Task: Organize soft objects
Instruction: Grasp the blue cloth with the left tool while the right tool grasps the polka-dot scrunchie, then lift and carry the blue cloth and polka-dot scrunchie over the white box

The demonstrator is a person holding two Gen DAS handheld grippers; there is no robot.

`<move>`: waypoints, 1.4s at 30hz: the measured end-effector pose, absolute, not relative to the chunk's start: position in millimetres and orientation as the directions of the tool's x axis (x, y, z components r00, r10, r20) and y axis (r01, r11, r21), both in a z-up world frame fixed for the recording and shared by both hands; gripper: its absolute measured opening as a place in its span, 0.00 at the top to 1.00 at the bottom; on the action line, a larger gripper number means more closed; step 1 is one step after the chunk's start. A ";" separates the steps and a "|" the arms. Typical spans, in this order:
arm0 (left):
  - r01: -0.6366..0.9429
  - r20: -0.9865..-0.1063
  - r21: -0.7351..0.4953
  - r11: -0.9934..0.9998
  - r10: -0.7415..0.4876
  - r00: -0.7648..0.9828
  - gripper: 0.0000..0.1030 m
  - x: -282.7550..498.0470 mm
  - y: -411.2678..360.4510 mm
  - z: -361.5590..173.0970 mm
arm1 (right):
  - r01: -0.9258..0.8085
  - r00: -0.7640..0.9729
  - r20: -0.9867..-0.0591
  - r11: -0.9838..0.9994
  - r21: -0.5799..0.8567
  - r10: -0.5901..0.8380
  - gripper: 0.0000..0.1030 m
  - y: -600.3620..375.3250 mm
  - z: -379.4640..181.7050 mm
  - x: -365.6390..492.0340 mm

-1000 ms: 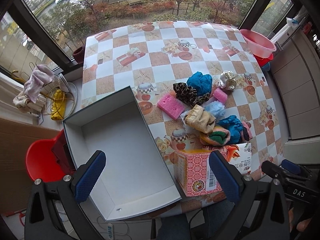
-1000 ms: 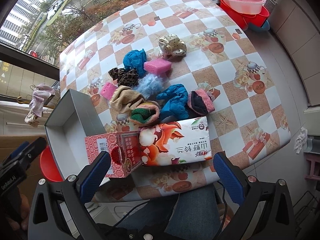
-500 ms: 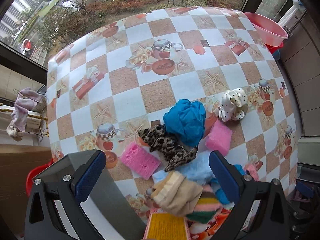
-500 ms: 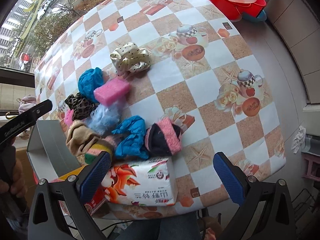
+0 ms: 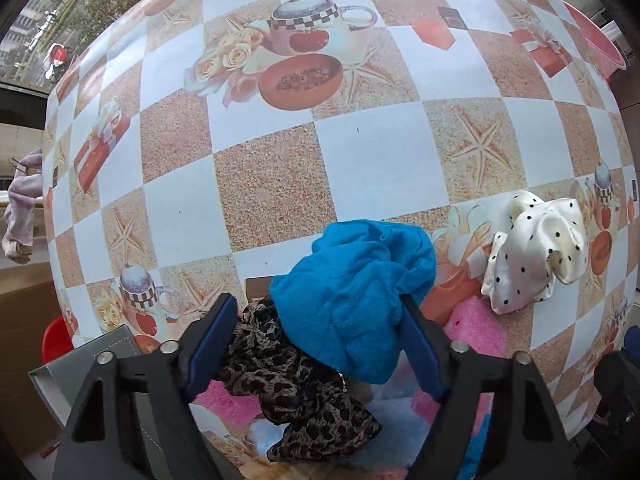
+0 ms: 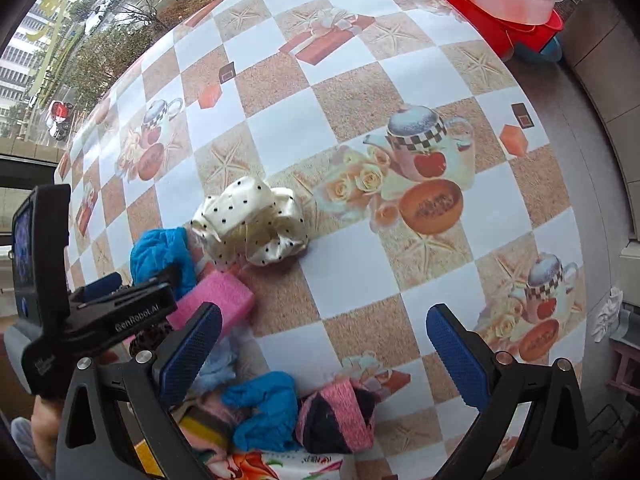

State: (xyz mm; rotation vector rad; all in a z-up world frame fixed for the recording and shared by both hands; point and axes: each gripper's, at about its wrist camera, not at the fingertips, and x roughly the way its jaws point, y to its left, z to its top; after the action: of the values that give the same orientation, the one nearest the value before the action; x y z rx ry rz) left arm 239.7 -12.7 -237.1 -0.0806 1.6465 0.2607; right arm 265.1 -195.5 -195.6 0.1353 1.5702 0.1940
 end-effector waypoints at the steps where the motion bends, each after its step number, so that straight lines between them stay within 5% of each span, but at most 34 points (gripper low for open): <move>1: -0.210 -0.992 0.100 0.973 0.081 -0.095 0.40 241.4 -11.8 -238.8 | -0.035 -0.012 -0.978 0.977 0.209 0.208 0.00 -193.8 -199.1 269.7; 2: -0.216 -0.994 0.070 0.974 0.051 -0.094 0.55 243.2 -9.7 -240.4 | -0.036 -0.013 -0.978 0.977 0.209 0.209 0.00 -191.3 -202.6 274.2; 5: -0.253 -0.997 0.031 0.967 0.013 -0.072 0.64 246.4 1.3 -240.0 | -0.053 -0.013 -0.978 0.976 0.210 0.210 0.00 -181.2 -213.2 286.3; 12: -0.309 -1.000 0.019 0.951 0.011 -0.029 0.64 244.5 25.7 -235.4 | -0.137 -0.023 -0.982 0.972 0.191 0.190 0.00 -144.3 -249.1 305.4; 16: -0.304 -1.000 0.015 0.953 0.014 -0.007 0.64 244.5 30.3 -226.5 | -0.192 -0.034 -0.982 0.963 0.191 0.188 0.29 -125.9 -257.9 303.8; 17: -0.300 -1.000 0.016 0.954 0.017 0.000 0.64 239.5 28.8 -223.4 | -0.217 -0.028 -0.981 0.957 0.193 0.192 0.46 -121.4 -255.2 302.8; 19: -0.298 -1.000 0.022 0.954 0.027 0.011 0.64 241.5 20.9 -213.2 | -0.265 -0.035 -0.977 0.940 0.213 0.212 0.62 -112.5 -250.6 301.1; 23: -0.298 -0.999 0.001 0.954 0.017 0.051 0.65 235.6 14.2 -191.3 | -0.253 -0.043 -0.966 0.933 0.258 0.255 0.76 -113.9 -240.1 296.6; 40: -0.206 -0.987 -0.035 0.978 -0.001 0.162 0.65 204.8 -46.2 -122.9 | -0.184 -0.018 -0.939 0.922 0.341 0.344 0.74 -187.7 -191.7 276.1; 42: -0.213 -0.987 -0.027 0.977 0.009 0.162 0.64 201.8 -45.6 -120.8 | -0.220 -0.012 -0.942 0.918 0.331 0.336 0.43 -180.3 -194.2 280.4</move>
State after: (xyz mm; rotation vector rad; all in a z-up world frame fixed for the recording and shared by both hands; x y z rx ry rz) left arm 201.8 -45.6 -120.8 -0.1731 1.4008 0.1592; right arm 280.4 -180.3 -194.2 0.0950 1.5208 0.4413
